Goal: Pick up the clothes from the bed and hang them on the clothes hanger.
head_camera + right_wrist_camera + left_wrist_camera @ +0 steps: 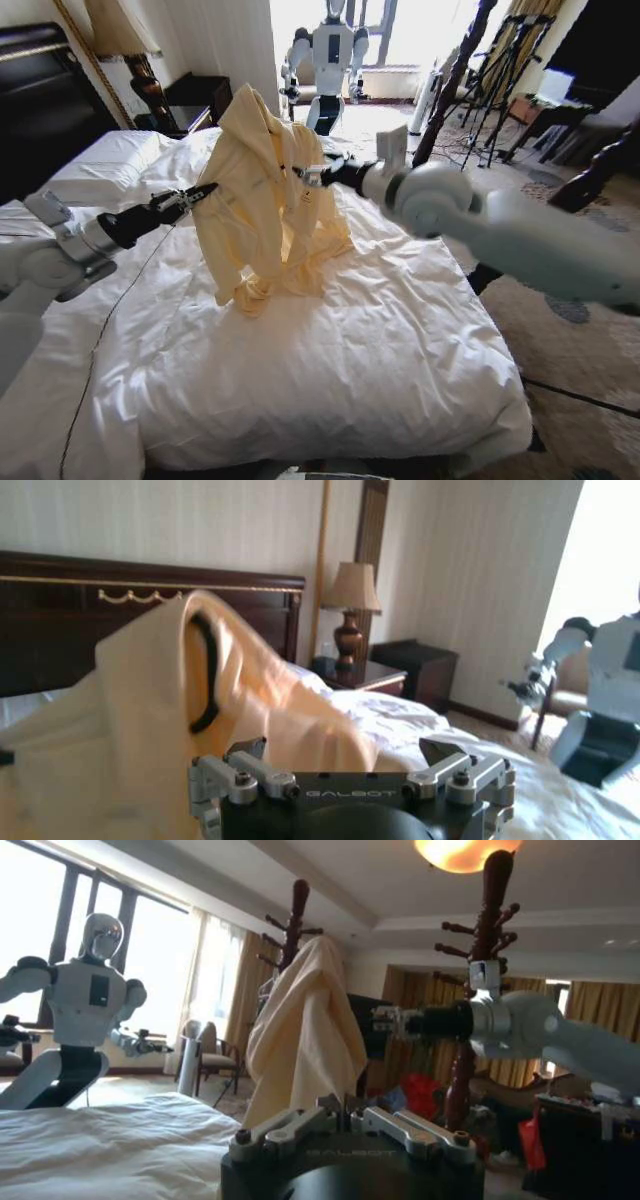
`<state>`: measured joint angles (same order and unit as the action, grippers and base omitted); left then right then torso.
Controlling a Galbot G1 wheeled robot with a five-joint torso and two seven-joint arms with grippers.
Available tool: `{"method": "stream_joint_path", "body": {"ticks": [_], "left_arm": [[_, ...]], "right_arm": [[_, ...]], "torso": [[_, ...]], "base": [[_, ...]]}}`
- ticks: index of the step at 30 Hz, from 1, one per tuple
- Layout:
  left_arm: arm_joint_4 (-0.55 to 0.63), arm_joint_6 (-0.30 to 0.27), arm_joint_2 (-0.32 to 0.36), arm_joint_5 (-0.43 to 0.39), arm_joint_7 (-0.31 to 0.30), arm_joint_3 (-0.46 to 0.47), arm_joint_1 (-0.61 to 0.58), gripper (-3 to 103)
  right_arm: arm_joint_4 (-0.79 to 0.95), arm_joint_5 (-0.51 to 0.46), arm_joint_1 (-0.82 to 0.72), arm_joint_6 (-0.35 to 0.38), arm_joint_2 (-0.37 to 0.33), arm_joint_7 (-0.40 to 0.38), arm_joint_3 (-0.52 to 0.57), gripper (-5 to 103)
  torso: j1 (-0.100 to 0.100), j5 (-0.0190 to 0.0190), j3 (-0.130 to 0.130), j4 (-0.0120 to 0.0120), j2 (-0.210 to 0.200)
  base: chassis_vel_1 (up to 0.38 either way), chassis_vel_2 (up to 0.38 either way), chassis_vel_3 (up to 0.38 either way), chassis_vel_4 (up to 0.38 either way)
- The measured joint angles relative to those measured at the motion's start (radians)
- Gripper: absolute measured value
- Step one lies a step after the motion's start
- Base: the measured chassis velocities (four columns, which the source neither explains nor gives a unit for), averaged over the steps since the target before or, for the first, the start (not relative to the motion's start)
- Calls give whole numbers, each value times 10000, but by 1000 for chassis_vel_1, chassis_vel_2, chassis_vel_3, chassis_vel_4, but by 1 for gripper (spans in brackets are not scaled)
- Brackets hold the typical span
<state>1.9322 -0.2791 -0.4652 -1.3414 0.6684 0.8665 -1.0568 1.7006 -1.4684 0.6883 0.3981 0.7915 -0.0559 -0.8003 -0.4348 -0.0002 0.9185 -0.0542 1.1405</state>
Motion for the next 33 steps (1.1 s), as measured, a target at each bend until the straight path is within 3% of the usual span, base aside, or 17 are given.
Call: {"method": "stream_joint_path", "body": {"ticks": [2, 3, 4, 6, 7, 8, 10, 11, 13, 16, 28, 33], "left_arm": [[0, 70, -16, 119, 164, 6, -21, 2], [0, 122, -40, 151, 244, 6, -14, 2], [0, 122, -40, 151, 244, 6, -14, 2], [-8, 160, -57, 163, 334, 3, 14, 2], [-8, 160, -57, 163, 334, 3, 14, 2], [-30, 171, -58, 164, 357, -1, 23, 2], [-43, 175, -59, 165, 371, -4, 25, 2], [-92, 182, -59, 166, 403, -10, 35, 2], [-121, 185, -83, 167, 421, -13, 46, 2], [-123, 186, -158, 170, 423, -39, 56, 2], [-171, 217, -208, 179, 457, -41, 86, 2], [-176, 229, -238, 183, 507, -38, 71, 2]], "right_arm": [[-874, 206, 596, 271, 103, 1638, -14, 100], [-1744, 521, 971, 563, 254, 3329, -20, 100], [-1744, 521, 971, 563, 254, 3329, -20, 100], [-3218, 1450, 1412, 814, 639, 6057, -144, 100], [-3218, 1450, 1412, 814, 639, 6057, -144, 100], [-3829, 1944, 1541, 909, 822, 7201, -194, 100], [-4100, 2194, 1591, 936, 906, 7662, -209, 100], [-4979, 2981, 1702, 907, 1222, 9099, -266, 100], [-5677, 3420, 1772, 749, 1487, 9936, -408, 100], [-6494, 3940, 1754, 567, 1981, 10584, -484, 100], [-7657, 4587, 1370, 233, 3240, 11408, -659, 103], [-7924, 4729, 1294, 51, 3436, 11515, -661, 84]], "torso": [[0, -4, 0, -1, 0], [1, -3, 0, -1, 0], [1, -3, 0, -1, 0], [1, 0, 0, -2, 0], [1, 0, 0, -2, 0], [1, 1, 0, -1, 0], [0, 0, 0, -1, 0], [0, -3, 1, -1, 0], [0, -2, 2, 0, 0], [0, -2, 1, -3, 0], [0, -4, 1, 0, 0], [1, -2, 0, -2, 0]], "base": [[0, 0, 0, 0], [0, 0, 0, 0], [0, 0, 0, 0], [0, 0, 0, 0], [0, 0, 0, 0], [0, 0, 0, 0], [0, 0, 0, 0], [0, 0, 0, 0], [0, 0, 0, 0], [0, 0, 0, 0], [0, 0, 0, 0], [0, 0, 0, 0]]}}
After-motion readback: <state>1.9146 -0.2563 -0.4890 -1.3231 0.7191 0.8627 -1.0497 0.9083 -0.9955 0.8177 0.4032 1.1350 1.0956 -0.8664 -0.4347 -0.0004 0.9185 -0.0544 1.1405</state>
